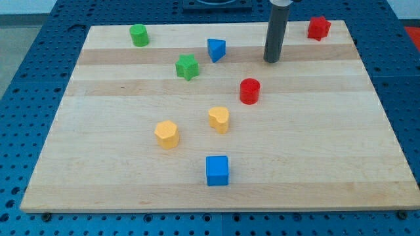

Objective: Move the red circle slightly down

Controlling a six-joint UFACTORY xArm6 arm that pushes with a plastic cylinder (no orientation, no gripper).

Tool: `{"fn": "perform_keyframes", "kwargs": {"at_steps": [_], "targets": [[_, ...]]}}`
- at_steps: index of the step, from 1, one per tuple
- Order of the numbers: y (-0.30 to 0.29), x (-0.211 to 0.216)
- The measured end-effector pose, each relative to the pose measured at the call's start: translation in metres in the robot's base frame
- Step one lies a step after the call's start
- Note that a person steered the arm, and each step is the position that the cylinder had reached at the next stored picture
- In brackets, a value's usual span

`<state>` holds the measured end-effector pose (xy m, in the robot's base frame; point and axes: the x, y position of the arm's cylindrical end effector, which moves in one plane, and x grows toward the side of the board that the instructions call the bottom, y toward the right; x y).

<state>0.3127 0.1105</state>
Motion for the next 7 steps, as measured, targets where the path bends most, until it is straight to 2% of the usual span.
{"fn": "perform_keyframes", "kwargs": {"at_steps": [2, 7], "targets": [[0.0, 0.02], [-0.023, 0.025]]}}
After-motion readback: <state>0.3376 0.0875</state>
